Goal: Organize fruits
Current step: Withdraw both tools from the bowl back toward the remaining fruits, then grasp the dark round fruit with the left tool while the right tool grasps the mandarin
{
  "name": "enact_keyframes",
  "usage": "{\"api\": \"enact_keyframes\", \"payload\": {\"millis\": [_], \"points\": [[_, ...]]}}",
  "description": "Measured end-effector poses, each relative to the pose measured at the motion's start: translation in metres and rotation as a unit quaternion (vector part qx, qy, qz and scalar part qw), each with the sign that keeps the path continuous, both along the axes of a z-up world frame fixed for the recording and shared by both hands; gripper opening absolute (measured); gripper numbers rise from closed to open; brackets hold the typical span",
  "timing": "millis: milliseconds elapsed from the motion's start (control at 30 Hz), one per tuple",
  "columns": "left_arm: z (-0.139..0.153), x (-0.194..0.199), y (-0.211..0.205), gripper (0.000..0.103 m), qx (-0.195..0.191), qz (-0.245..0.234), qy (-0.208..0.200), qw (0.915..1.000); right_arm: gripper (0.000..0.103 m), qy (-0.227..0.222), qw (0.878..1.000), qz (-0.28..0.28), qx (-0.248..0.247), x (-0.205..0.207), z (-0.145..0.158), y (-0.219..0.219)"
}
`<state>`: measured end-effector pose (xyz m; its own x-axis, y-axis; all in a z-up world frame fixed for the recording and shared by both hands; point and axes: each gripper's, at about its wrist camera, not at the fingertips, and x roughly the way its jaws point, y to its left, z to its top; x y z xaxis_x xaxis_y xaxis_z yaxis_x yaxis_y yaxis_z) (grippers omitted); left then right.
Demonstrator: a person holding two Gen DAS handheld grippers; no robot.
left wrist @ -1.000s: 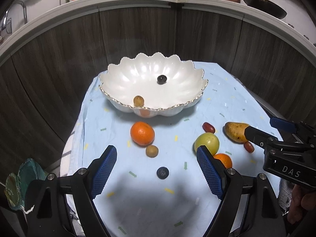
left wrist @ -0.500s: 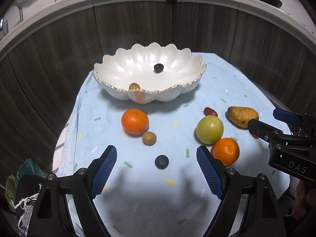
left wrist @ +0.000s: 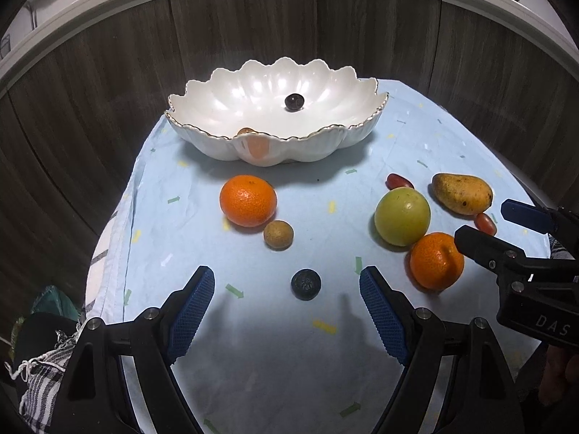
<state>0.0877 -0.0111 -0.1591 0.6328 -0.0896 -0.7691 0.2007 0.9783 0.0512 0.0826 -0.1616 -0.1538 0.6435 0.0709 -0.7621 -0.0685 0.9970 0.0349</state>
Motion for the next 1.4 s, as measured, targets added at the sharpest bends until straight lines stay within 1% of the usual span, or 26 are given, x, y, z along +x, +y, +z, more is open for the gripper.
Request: {"api": "enact_keyframes", "payload": {"millis": [200,300,433,533,633,700,800,1000,1100,1200,1333,1400], "points": [[-0.005,0.002,-0.002,0.081,0.014,-0.002,-0.004,0.9999,0.077,0.008,1.000,0.026,0.006,0.001,-0.006,0.011],[-0.009,0.004,-0.003,0.075,0.017,-0.002,0.000,0.9999,0.077,0.010,0.999,0.037,0.005,0.002,-0.009,0.016],[-0.016,0.008,-0.003,0.071,0.015,0.000,0.012,0.9998,0.077,0.015,0.999,0.041,0.002,0.005,-0.014,0.019],[-0.020,0.010,-0.005,0.064,0.017,-0.002,0.016,0.9997,0.076,0.020,0.999,0.044,0.001,0.007,-0.018,0.021],[-0.023,0.010,-0.006,0.057,0.019,-0.006,0.020,0.9996,0.072,0.023,0.999,0.049,0.000,0.009,-0.021,0.024],[-0.025,0.010,-0.007,0.050,0.017,-0.011,0.023,0.9995,0.068,0.026,0.998,0.054,-0.001,0.010,-0.024,0.026],[-0.027,0.010,-0.010,0.044,0.020,-0.019,0.025,0.9993,0.063,0.034,0.998,0.059,-0.003,0.011,-0.028,0.029],[-0.029,0.008,-0.016,0.035,0.025,-0.032,0.023,0.9989,0.057,0.048,0.997,0.060,-0.001,0.014,-0.036,0.029],[-0.029,0.008,-0.018,0.029,0.025,-0.039,0.022,0.9987,0.053,0.049,0.997,0.064,0.003,0.014,-0.037,0.029],[-0.029,0.008,-0.021,0.026,0.027,-0.044,0.021,0.9985,0.046,0.047,0.996,0.071,0.006,0.013,-0.037,0.030],[-0.029,0.007,-0.022,0.021,0.026,-0.049,0.021,0.9982,0.045,0.049,0.996,0.069,0.011,0.014,-0.037,0.028],[-0.030,0.006,-0.022,0.020,0.028,-0.051,0.020,0.9981,0.045,0.050,0.996,0.069,0.013,0.014,-0.036,0.028]]}}
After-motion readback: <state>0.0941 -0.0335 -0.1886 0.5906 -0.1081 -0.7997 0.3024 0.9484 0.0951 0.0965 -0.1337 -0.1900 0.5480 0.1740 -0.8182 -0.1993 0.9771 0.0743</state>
